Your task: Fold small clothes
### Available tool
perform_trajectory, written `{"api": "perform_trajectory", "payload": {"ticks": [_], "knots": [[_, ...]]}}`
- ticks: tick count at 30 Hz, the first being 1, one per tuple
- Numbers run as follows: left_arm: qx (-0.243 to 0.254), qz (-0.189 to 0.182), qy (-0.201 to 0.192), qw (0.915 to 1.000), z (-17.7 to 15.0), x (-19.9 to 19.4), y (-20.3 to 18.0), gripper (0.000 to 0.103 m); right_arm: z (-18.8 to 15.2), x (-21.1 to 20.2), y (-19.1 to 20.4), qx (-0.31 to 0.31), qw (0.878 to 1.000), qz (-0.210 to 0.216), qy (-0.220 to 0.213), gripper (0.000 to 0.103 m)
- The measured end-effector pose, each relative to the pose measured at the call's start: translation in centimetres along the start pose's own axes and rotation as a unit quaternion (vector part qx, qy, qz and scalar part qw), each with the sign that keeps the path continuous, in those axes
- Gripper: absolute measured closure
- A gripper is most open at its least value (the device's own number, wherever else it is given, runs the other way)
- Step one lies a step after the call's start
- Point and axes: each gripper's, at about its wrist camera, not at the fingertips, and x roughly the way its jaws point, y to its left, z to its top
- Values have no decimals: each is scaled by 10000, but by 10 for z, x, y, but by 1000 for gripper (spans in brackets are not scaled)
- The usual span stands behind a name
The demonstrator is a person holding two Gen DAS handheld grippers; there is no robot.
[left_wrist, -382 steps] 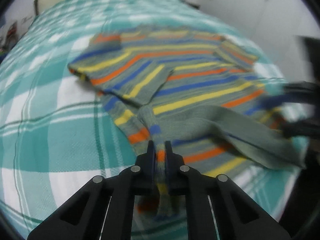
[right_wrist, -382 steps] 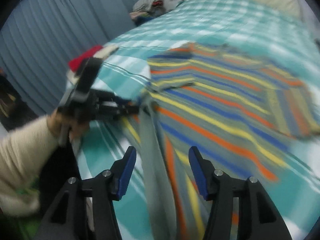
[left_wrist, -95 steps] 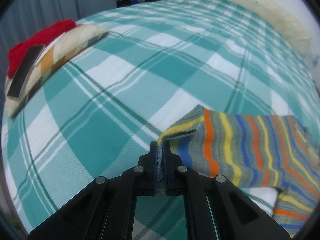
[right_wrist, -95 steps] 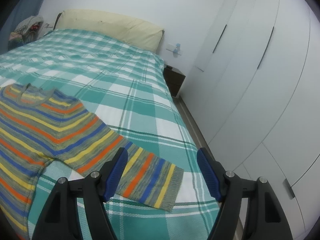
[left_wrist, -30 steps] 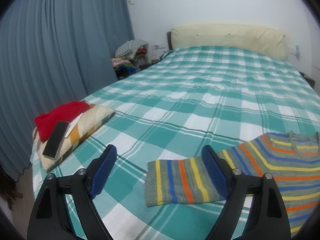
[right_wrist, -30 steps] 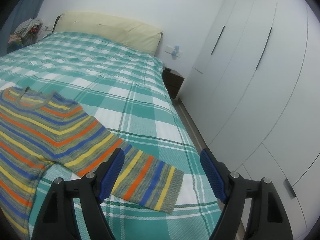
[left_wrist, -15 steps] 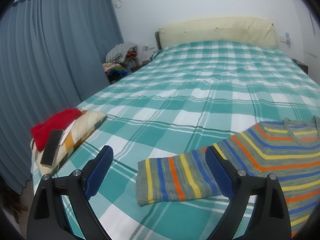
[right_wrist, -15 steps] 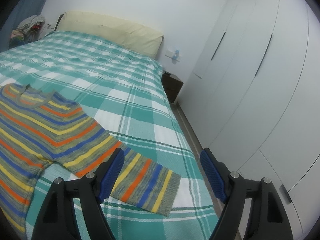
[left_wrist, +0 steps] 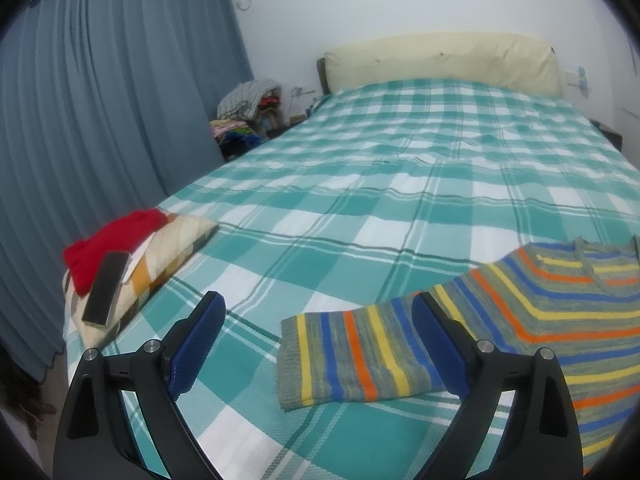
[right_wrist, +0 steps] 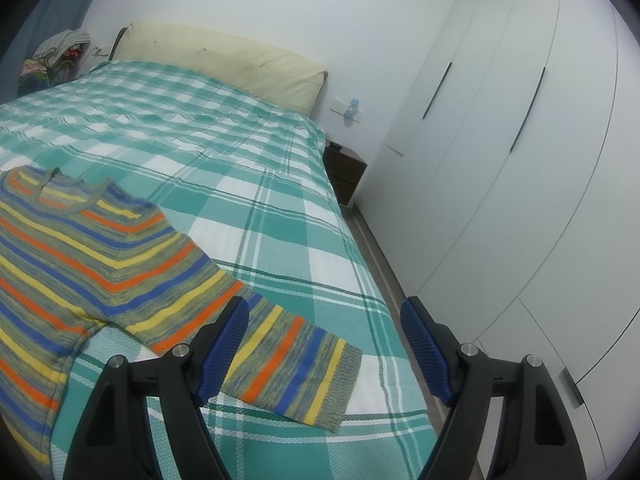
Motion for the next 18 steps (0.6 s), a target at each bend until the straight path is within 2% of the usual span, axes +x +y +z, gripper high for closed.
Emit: {"api": "perform_trajectory", "payload": {"ticks": [12, 14, 18], "knots": [[92, -37, -20, 9999, -1, 0, -3, 7, 0, 3, -2, 23, 10000, -46, 33, 25], [130, -78, -67, 9999, -1, -2, -3, 7, 0, 6, -13, 190, 9998, -71, 75, 25], [178, -244, -19, 9995, 0, -11, -8, 7, 0, 16, -56, 975, 9949, -126, 235, 25]]}}
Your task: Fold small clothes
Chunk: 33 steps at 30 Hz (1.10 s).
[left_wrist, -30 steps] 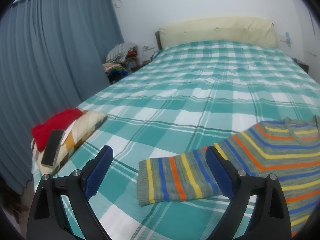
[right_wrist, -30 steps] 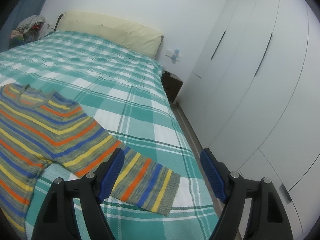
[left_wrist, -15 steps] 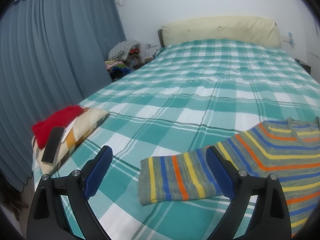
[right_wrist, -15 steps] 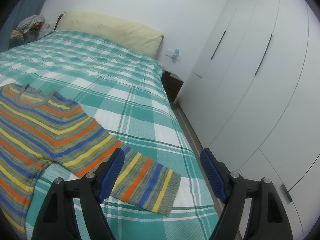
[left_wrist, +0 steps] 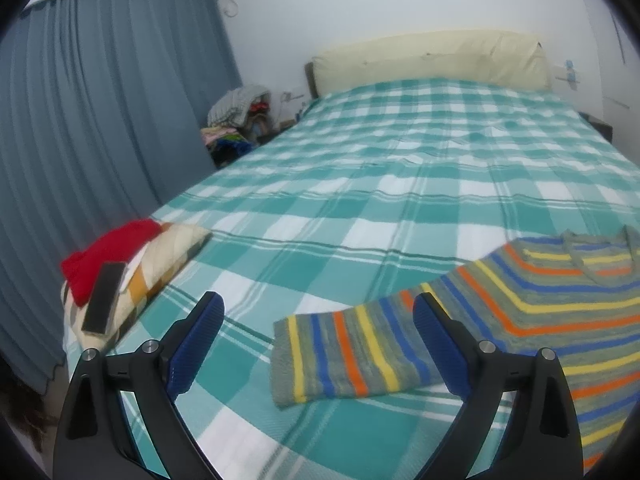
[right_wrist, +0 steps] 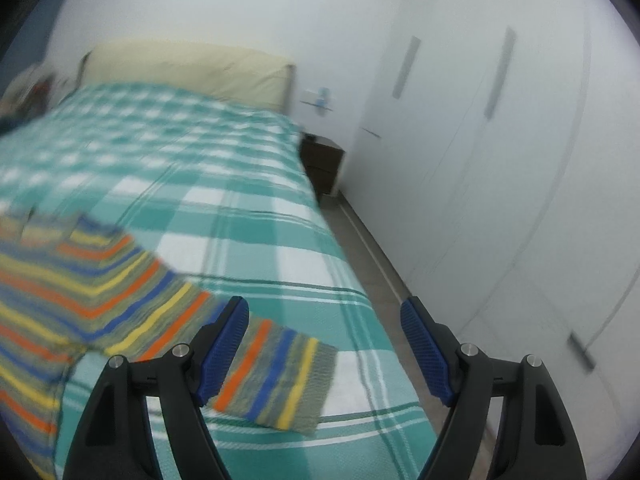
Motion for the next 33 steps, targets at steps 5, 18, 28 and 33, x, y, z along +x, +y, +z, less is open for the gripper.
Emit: {"api": "perform_trajectory", "payload": {"ticks": [5, 18, 28, 33], "knots": [[-484, -1063, 320, 9926, 6, -41, -6, 6, -3, 27, -70, 1311, 9896, 464, 366, 25], [-151, -2264, 824, 9704, -40, -79, -71, 3, -84, 142, -90, 3067, 8656, 2909, 2683, 31], [-129, -2024, 898, 9751, -48, -72, -69, 3, -79, 150, -53, 2364, 8920, 2516, 2918, 102], [-188, -1893, 828, 9782, -45, -72, -62, 3, -81, 145, -57, 2082, 9145, 1869, 2921, 103]]}}
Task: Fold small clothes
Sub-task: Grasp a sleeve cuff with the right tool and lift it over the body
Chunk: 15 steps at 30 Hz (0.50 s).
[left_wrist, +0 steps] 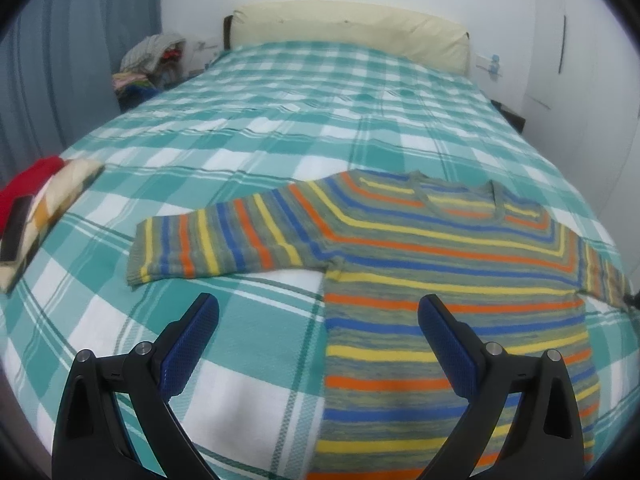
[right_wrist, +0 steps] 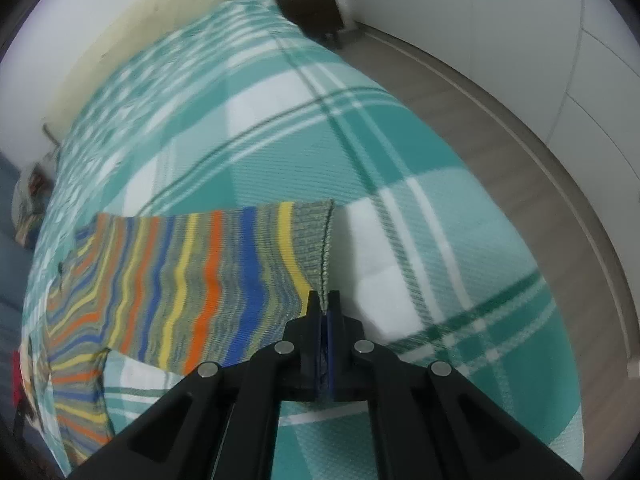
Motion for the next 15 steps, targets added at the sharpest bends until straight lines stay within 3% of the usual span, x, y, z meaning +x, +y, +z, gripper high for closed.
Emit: {"api": "perform_trajectory", "payload": {"ticks": [4, 8, 12, 15], "knots": [[-126, 2, -35, 9999, 3, -3, 8, 3, -2, -14, 17, -289, 9993, -53, -250, 102], [-222, -14, -106, 9997, 10, -9, 16, 3, 2, -62, 55, -579, 9938, 480, -818, 102], [-281, -49, -228, 9993, 14, -16, 21, 3, 12, -99, 151, -1248, 9800, 1169, -1014, 102], [-274, -4, -308, 9992, 16, -19, 24, 3, 8, -101, 232, -1750, 9672, 1658, -801, 102]]}}
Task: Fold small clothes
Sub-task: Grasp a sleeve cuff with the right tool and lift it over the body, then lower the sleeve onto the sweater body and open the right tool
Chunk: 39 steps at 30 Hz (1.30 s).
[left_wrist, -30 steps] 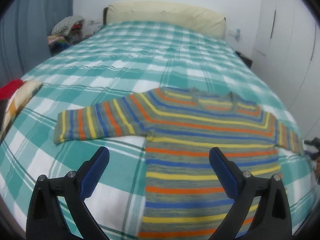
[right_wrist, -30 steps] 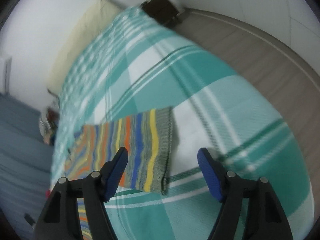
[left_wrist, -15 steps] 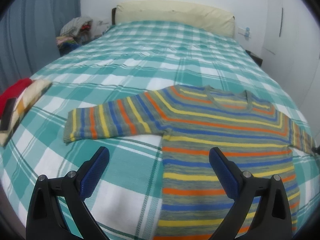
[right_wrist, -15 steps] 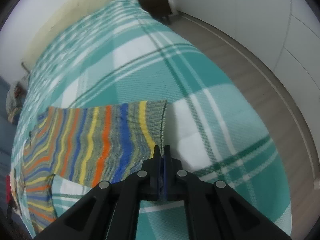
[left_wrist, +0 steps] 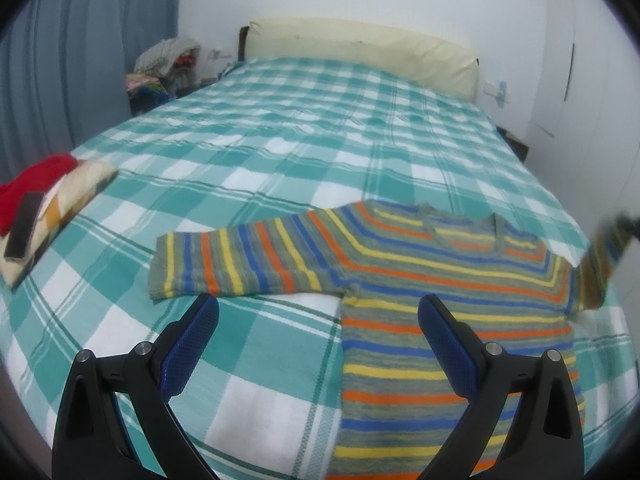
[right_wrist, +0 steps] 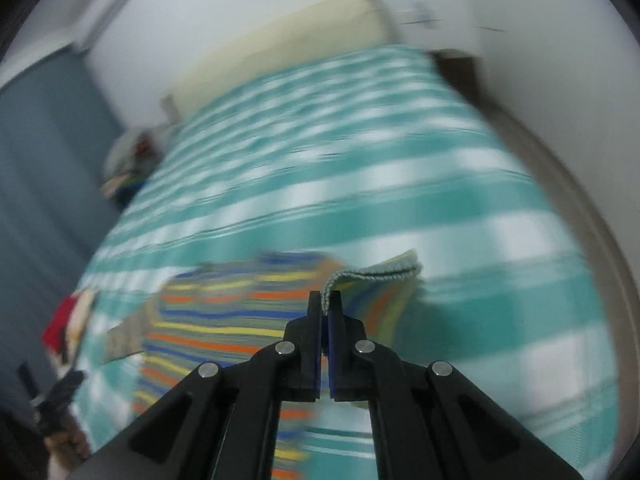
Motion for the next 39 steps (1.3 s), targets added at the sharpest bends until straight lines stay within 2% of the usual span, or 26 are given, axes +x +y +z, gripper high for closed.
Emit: {"api": "perform_trajectory", "payload": {"ticks": [5, 9, 11, 12, 13, 14, 16, 17, 19, 22, 26, 28, 29, 30, 32, 34, 37, 39], "knots": [[-23, 29, 69, 10000, -2, 5, 6, 3, 4, 75, 108, -630, 9952, 511, 543, 102], [65, 97, 122, 9999, -4, 10, 7, 3, -16, 134, 148, -865, 9903, 603, 904, 101], [69, 97, 134, 9998, -4, 11, 8, 3, -24, 160, 153, -805, 9883, 687, 1098, 97], [60, 89, 150, 9998, -4, 12, 9, 3, -29, 174, 154, -702, 9865, 815, 1233, 93], [41, 80, 171, 9998, -3, 13, 10, 3, -33, 188, 154, -573, 9840, 946, 1395, 76], [21, 75, 183, 9998, -3, 13, 12, 3, -35, 202, 154, -411, 9811, 1113, 1531, 53], [-18, 67, 209, 9998, -3, 14, 14, 3, -41, 212, 151, -70, 9737, 1592, 1628, 39], [-38, 60, 225, 9997, -3, 14, 16, 3, -43, 215, 148, 91, 9691, 1840, 1642, 39], [-38, 53, 244, 9997, -3, 14, 17, 3, -47, 213, 138, 292, 9627, 2117, 1662, 39], [9, 38, 284, 9996, -6, 13, 17, 3, -50, 203, 116, 280, 9668, 1920, 1662, 39], [168, 19, 370, 9992, -12, 13, 13, 3, -64, 184, 59, 451, 9725, 1336, 1854, 39], [276, 28, 439, 9987, -17, 14, 9, 3, -77, 174, 21, 557, 9763, 752, 1950, 39], [316, 35, 467, 9984, -19, 15, 7, 3, -82, 167, 2, 601, 9780, 481, 1939, 41], [357, 43, 498, 9981, -21, 16, 5, 3, -84, 159, -8, 623, 9793, 395, 1884, 42], [413, 42, 546, 9976, -25, 16, 1, 3, -88, 133, -26, 533, 9850, -86, 1636, 40], [509, 43, 590, 9970, -30, 18, -7, 3, -92, 112, -27, 491, 9881, 57, 1457, 40], [683, 54, 638, 9956, -37, 21, -18, 3, -108, 90, -9, 387, 9847, 739, 1528, 40], [778, 46, 717, 9944, -42, 24, -25, 3, -123, 86, 3, 352, 9772, 1214, 1706, 40]]}}
